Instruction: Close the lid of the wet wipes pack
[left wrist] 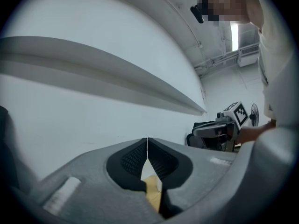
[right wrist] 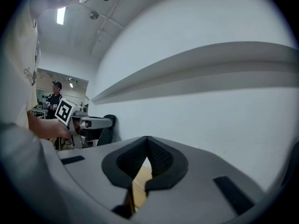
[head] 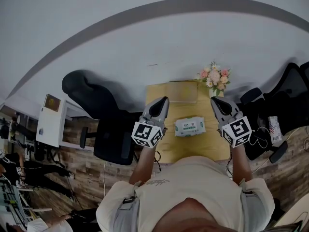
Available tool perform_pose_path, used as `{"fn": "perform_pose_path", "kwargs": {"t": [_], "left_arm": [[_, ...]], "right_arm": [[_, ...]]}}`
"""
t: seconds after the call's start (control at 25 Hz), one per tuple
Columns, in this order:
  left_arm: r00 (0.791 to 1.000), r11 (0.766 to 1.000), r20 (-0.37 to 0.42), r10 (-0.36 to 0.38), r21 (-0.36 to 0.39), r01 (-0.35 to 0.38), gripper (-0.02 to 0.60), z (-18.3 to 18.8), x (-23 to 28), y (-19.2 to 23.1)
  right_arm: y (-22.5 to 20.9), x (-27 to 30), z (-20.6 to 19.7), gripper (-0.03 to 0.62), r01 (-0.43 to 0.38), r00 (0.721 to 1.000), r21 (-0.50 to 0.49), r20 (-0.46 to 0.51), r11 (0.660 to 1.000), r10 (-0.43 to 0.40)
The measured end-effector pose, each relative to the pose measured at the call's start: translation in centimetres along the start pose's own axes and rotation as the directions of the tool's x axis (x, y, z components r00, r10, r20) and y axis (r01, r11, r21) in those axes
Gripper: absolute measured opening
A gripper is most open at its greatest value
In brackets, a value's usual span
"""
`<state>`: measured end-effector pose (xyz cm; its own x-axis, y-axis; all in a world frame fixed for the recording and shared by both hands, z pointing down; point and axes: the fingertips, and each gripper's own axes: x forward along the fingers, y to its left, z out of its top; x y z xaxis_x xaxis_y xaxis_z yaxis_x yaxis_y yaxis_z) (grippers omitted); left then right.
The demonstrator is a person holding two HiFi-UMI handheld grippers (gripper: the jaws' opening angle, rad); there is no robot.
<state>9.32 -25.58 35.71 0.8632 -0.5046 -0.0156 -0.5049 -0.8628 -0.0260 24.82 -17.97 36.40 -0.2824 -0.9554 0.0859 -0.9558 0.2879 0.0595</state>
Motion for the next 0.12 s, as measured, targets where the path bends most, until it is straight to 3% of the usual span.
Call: {"fn": "perform_pose_path", "kwargs": {"t": [0.12], "left_arm": [[1.0,1.0,-0.004,-0.004,-0.003,0.004,0.018,-0.26,0.04,-0.36]], "right_arm": [[0.01,-0.21,0.23,0.002,-0.001,1.0,-0.006,0.008,1.0,0.001]]}}
